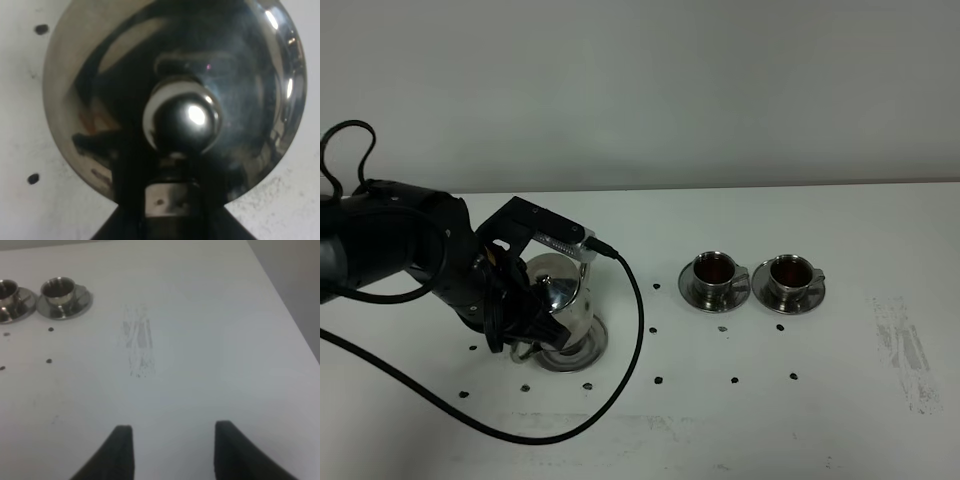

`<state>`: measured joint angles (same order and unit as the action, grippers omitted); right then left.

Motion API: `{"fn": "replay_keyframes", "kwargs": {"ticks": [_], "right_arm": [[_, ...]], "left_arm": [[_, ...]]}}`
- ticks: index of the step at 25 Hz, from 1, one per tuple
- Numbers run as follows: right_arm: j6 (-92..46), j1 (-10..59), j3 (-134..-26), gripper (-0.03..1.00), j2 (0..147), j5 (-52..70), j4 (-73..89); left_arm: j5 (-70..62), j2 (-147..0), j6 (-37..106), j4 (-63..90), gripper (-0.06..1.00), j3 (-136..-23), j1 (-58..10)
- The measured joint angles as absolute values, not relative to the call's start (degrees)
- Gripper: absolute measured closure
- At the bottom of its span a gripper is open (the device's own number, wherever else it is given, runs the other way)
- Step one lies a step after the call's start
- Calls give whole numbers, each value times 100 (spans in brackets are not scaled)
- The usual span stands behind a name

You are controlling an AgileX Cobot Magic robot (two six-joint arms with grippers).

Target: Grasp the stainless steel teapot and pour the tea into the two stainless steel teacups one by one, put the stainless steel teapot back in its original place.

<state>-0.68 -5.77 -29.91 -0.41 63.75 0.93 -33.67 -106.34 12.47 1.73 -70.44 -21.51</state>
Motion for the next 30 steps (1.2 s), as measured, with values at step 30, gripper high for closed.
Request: {"fn": "replay_keyframes", "kwargs": {"ticks": [30], "right_arm": [[-68,-577,-2991,59,-41,6375,93]], "left_arm": [[-2970,-11047,1241,450,71,-7006,-2151]]}}
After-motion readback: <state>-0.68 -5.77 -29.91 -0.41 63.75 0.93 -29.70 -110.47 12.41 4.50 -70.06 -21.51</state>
